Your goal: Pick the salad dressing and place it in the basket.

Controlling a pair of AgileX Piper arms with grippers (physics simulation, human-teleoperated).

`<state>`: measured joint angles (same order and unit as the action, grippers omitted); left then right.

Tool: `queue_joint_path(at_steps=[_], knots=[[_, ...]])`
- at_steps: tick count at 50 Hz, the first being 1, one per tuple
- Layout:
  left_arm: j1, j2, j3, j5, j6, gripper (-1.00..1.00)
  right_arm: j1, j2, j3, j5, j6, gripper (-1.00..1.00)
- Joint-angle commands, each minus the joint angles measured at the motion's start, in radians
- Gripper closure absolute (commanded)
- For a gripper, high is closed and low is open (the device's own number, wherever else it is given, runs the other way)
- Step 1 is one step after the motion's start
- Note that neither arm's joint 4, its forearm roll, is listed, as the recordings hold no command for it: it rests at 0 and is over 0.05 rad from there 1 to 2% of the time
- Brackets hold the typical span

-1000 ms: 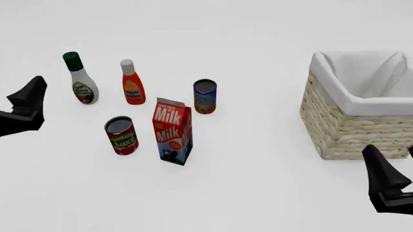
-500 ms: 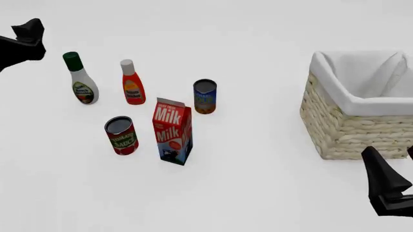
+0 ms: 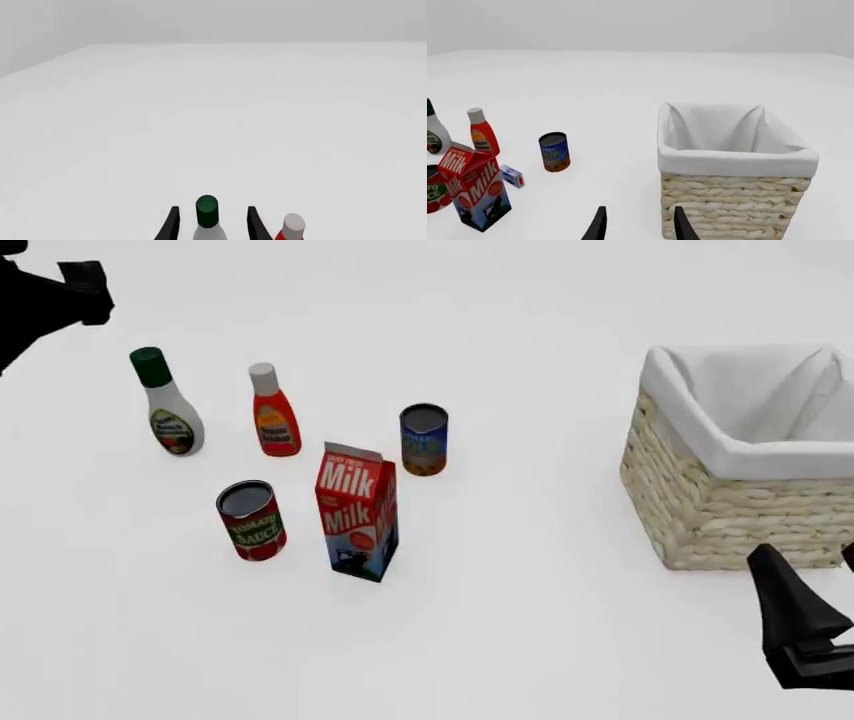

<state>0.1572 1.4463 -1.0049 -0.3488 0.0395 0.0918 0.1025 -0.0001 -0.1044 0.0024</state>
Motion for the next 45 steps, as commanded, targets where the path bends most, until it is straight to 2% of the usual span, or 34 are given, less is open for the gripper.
queue_joint_path(at_steps=[1,16,45], knots=[[0.001,0.106,-0.116,0.051,-0.028,-1.0,0.003,-0.007,0.0,0.005,0.003,-1.0],[0.013,0.227,-0.233,0.097,-0.024,-1.0,0.009,-0.031,0.0,0.024,0.003,-1.0],[0.031,0.366,-0.333,0.14,-0.029,-1.0,0.017,-0.028,0.0,0.016,-0.001,-1.0]])
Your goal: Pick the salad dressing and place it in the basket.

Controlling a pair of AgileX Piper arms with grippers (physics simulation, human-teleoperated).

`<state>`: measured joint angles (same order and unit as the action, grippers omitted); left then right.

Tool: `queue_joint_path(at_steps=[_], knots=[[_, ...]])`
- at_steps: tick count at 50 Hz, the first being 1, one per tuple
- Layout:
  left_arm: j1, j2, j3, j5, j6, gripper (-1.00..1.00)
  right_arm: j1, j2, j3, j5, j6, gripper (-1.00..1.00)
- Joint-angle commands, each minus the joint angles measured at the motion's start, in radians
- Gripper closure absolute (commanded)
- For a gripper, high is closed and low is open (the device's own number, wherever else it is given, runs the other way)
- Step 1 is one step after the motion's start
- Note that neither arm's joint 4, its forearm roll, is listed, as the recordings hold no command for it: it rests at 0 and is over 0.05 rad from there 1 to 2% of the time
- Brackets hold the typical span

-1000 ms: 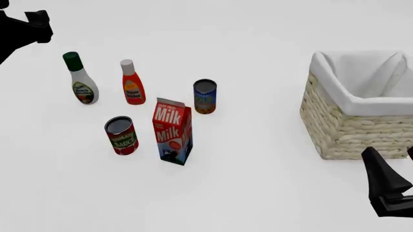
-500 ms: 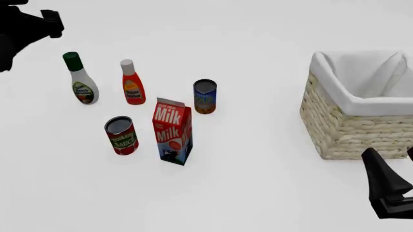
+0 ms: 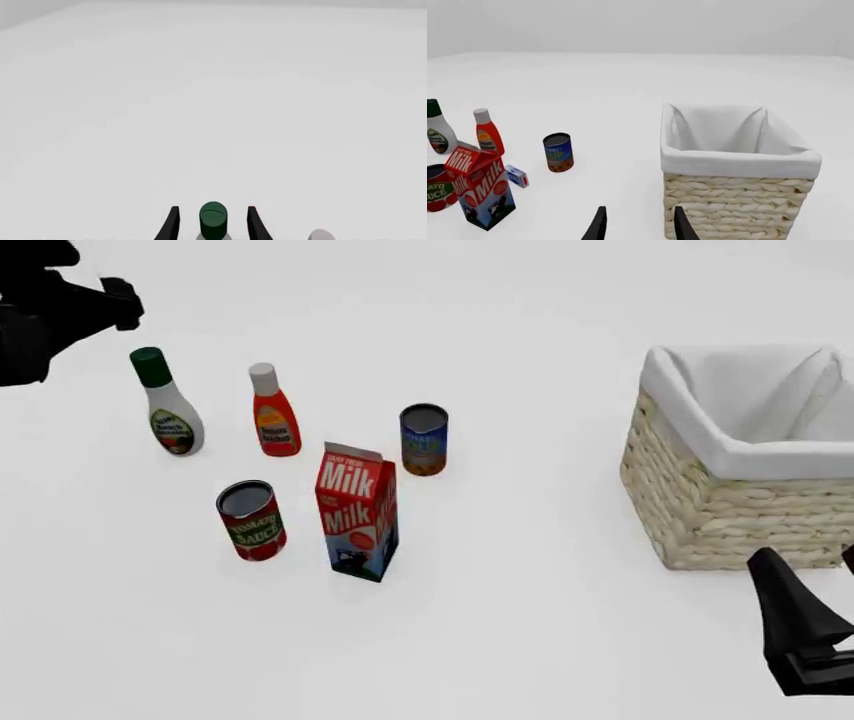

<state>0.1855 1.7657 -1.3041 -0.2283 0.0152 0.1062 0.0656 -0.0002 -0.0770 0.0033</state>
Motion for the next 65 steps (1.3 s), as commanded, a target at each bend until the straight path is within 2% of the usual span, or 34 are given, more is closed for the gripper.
queue_joint_path(at_steps=[1,15,42,65], knots=[[0.003,0.047,-0.034,0.02,-0.005,-1.0,0.003,0.009,0.0,-0.011,-0.002,-1.0],[-0.008,0.099,-0.079,0.051,-0.005,-1.0,0.007,0.03,0.0,-0.032,-0.007,-1.0],[-0.006,0.191,-0.119,0.064,-0.014,-1.0,0.003,0.002,0.0,0.004,-0.005,-1.0],[-0.002,0.275,-0.197,0.086,-0.006,-1.0,-0.003,0.004,0.0,0.011,-0.006,-1.0]])
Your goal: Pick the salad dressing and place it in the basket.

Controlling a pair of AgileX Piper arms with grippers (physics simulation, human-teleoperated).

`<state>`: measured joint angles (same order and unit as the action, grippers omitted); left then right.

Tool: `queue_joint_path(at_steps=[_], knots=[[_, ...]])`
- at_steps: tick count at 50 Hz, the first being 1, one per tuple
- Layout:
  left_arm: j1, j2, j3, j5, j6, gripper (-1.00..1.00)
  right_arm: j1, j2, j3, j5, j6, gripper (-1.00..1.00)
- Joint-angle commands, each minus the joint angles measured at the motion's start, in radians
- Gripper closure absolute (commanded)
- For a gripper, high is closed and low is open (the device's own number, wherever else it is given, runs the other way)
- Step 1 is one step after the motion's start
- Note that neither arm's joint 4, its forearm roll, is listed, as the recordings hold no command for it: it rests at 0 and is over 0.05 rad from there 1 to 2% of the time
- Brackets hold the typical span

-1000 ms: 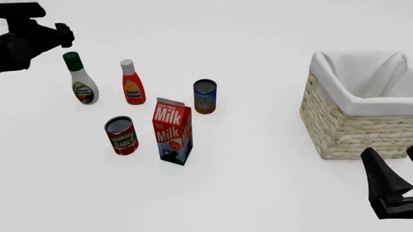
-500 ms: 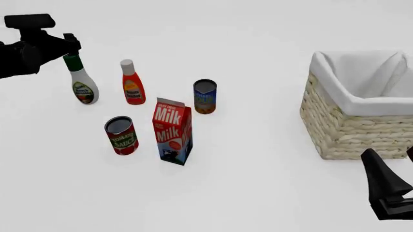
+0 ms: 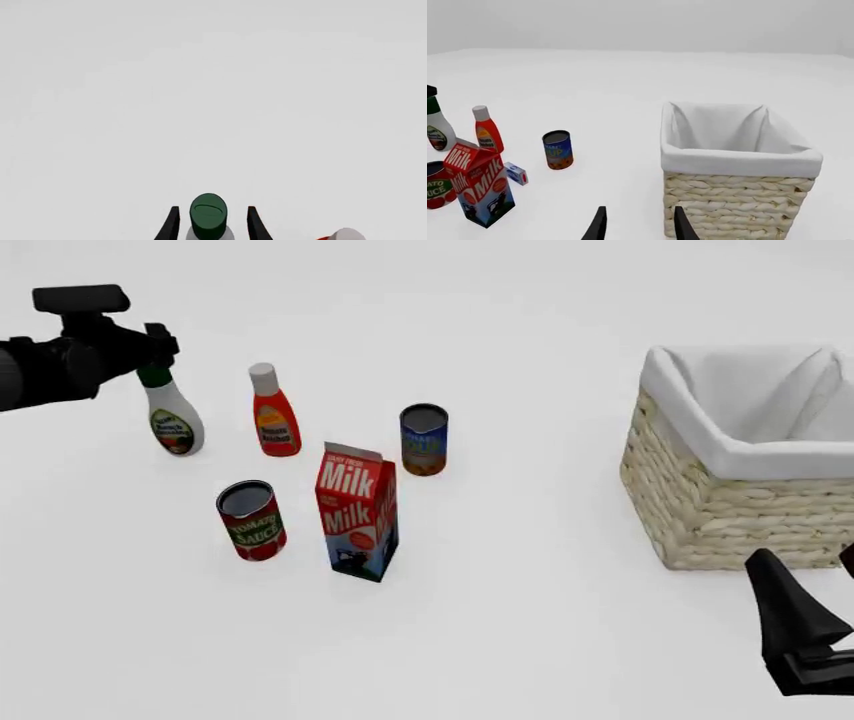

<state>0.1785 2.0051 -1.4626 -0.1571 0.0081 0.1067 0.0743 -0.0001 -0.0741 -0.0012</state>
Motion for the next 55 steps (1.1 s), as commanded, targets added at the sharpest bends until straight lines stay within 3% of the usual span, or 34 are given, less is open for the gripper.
queue_joint_path(at_steps=[1,27,55], knots=[[0.004,0.041,-0.048,0.02,-0.003,-1.0,-0.004,-0.007,0.0,0.01,-0.002,-1.0],[0.015,0.118,-0.126,0.072,0.01,-1.0,-0.011,-0.034,0.0,0.04,0.004,-1.0],[0.005,0.162,-0.129,0.091,-0.008,-1.0,-0.01,-0.023,0.0,0.033,0.002,-1.0]])
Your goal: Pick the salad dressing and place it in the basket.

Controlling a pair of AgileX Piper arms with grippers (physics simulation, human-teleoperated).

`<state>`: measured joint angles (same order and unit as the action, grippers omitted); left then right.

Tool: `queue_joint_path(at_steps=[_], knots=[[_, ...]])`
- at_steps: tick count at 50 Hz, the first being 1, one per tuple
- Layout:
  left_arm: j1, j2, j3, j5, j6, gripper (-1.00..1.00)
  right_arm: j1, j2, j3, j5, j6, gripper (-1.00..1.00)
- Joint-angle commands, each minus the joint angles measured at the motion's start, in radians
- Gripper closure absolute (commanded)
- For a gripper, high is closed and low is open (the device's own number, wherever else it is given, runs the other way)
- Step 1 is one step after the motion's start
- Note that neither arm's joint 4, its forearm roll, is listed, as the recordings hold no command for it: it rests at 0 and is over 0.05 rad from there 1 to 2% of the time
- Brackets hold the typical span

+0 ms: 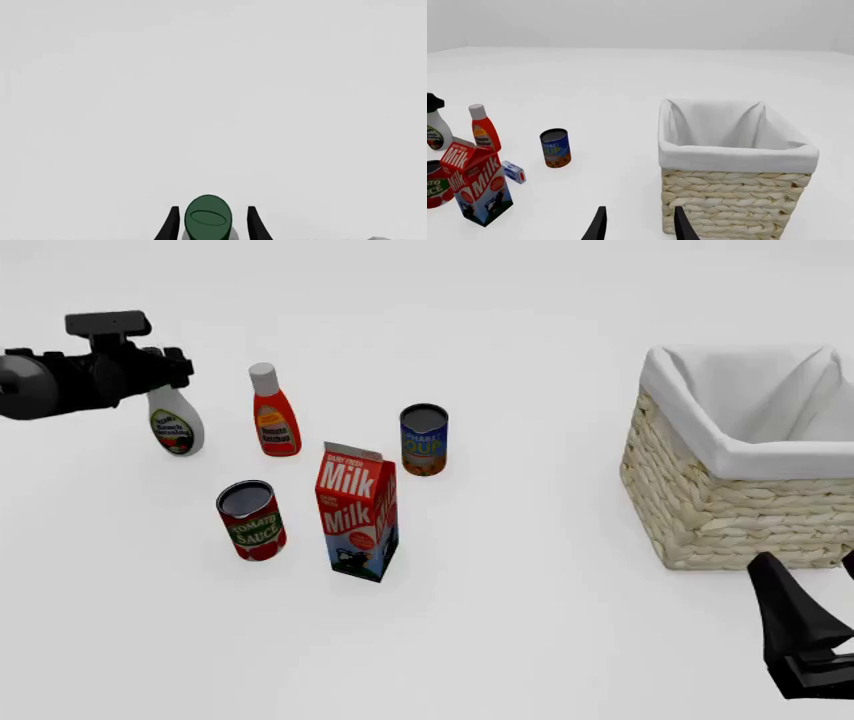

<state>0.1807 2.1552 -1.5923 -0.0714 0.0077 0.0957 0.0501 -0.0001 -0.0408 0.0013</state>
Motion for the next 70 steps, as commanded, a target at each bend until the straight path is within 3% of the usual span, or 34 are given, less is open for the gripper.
queue_joint_path(at_steps=[1,7,8,27,37,54,70], knots=[[0.001,0.012,0.002,0.004,-0.009,-1.0,0.001,0.0,0.0,0.001,0.001,-1.0],[-0.009,0.005,0.014,-0.007,-0.015,-1.0,0.0,-0.005,0.0,0.007,0.001,-1.0],[-0.003,-0.007,0.022,-0.016,-0.02,1.0,-0.002,-0.007,0.0,0.008,0.003,-1.0],[0.023,-0.069,0.041,-0.045,0.0,1.0,-0.002,0.005,0.0,-0.005,0.003,-1.0],[-0.001,-0.147,0.032,-0.009,0.018,1.0,0.001,0.021,0.0,-0.025,0.003,-1.0],[-0.157,-0.329,0.026,0.048,0.058,1.0,0.008,0.025,0.0,-0.033,0.006,-1.0],[-0.403,-0.532,0.097,0.074,0.118,1.0,0.004,-0.005,0.0,-0.006,0.01,-1.0]])
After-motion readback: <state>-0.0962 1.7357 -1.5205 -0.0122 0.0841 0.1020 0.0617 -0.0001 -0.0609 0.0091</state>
